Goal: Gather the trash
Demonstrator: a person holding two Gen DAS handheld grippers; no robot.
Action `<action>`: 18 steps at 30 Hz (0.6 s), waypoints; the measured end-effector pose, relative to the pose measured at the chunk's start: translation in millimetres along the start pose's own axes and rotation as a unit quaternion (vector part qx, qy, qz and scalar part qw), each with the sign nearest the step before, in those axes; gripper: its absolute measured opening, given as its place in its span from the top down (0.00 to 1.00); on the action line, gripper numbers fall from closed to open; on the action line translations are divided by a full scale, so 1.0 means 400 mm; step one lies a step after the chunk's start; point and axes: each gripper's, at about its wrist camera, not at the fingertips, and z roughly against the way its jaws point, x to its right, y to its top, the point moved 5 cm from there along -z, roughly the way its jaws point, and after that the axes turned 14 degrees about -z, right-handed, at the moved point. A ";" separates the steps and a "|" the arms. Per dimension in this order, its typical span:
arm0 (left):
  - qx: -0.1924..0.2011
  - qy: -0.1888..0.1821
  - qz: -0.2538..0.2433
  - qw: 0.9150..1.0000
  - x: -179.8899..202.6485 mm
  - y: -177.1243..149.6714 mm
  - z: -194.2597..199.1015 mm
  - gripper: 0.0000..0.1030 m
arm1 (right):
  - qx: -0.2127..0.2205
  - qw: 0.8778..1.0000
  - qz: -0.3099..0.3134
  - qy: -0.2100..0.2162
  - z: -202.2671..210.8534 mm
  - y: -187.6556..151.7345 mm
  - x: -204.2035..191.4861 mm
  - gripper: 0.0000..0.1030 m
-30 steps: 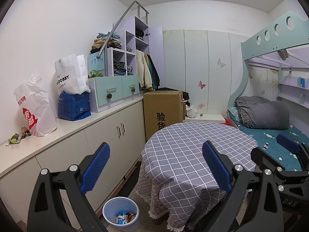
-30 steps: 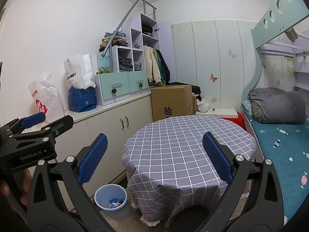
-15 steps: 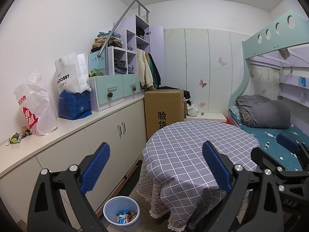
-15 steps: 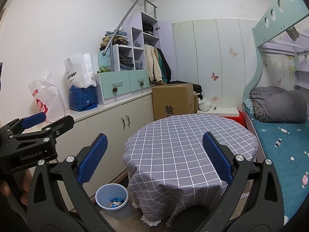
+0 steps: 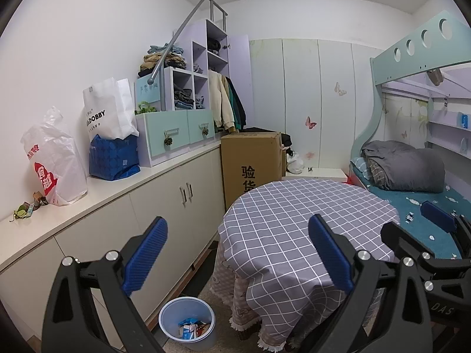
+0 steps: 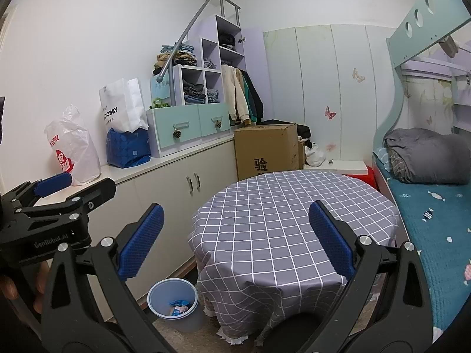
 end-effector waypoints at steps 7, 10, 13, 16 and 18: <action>-0.007 -0.001 -0.005 1.000 0.011 -0.001 -0.017 0.08 | -0.005 1.000 -0.005 0.000 -0.013 -0.001 0.013 0.06; -0.011 0.002 -0.006 1.000 0.015 -0.001 -0.023 0.08 | -0.006 1.000 -0.007 -0.001 -0.019 0.000 0.017 0.06; -0.014 0.003 -0.008 1.000 0.019 -0.001 -0.029 0.08 | -0.007 1.000 -0.007 0.000 -0.021 0.001 0.020 0.06; -0.017 0.008 -0.011 1.000 0.026 0.004 -0.039 0.08 | -0.008 1.000 -0.010 0.000 -0.032 0.001 0.027 0.06; -0.019 0.011 -0.009 1.000 0.026 0.007 -0.049 0.08 | -0.008 1.000 -0.012 -0.001 -0.043 0.001 0.035 0.06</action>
